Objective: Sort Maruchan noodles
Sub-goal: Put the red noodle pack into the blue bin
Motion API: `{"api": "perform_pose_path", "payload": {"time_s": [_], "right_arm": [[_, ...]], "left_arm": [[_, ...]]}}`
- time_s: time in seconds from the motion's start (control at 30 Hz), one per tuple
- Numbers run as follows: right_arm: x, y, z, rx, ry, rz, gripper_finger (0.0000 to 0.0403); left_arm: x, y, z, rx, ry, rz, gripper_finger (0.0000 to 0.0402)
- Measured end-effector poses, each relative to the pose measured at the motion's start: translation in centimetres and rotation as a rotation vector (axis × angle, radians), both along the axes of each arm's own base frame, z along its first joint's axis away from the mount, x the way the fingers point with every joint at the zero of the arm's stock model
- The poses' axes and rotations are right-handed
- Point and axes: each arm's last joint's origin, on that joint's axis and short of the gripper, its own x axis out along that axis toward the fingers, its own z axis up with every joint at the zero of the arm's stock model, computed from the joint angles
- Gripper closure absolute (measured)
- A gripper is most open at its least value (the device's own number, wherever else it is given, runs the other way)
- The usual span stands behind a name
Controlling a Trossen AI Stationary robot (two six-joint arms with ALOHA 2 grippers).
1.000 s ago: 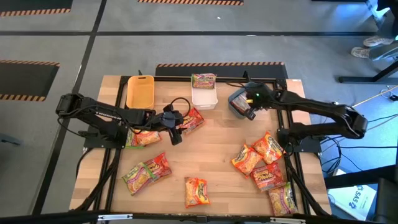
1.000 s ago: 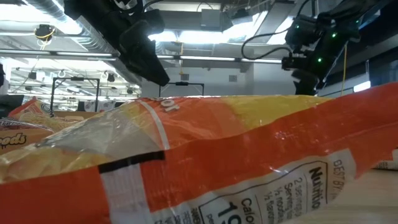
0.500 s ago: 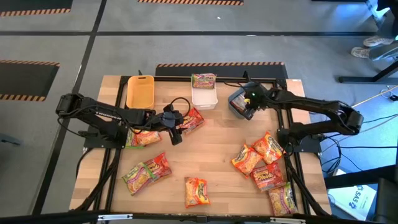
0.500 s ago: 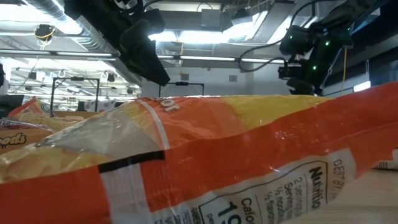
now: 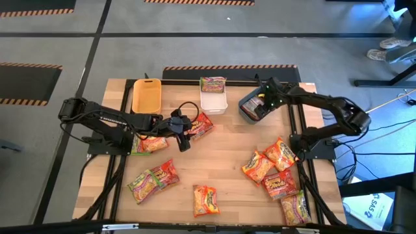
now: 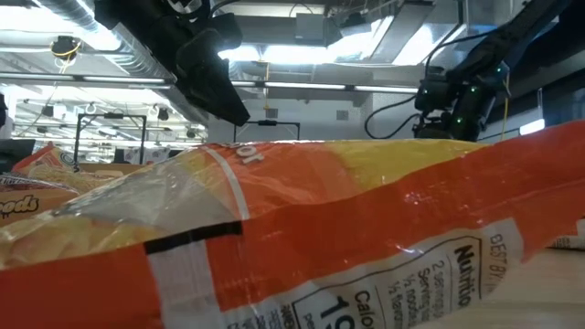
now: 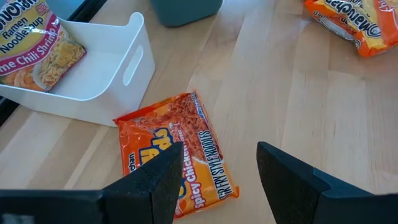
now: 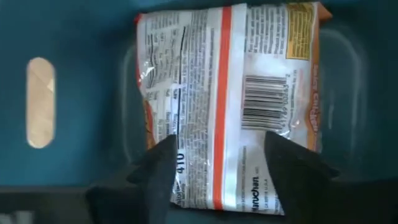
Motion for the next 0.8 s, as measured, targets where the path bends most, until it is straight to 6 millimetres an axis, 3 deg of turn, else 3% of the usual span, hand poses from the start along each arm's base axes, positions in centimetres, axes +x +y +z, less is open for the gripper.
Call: {"api": "perform_pose_path", "payload": {"time_s": [0.57,0.7,0.8], "right_arm": [[0.69,-0.30,-0.72,0.038,-0.056,0.071,0.0377],[0.73,-0.34,-0.93,0.045,-0.049,0.071,0.0380],[0.78,-0.36,-1.15,0.057,-0.046,0.073,0.0354]], "left_arm": [[0.00,-0.01,0.00,0.000,0.000,0.000,0.0204],[0.00,-0.01,0.00,0.000,0.000,0.000,0.0204],[0.00,-0.01,0.00,0.000,0.000,0.000,0.0204]]}}
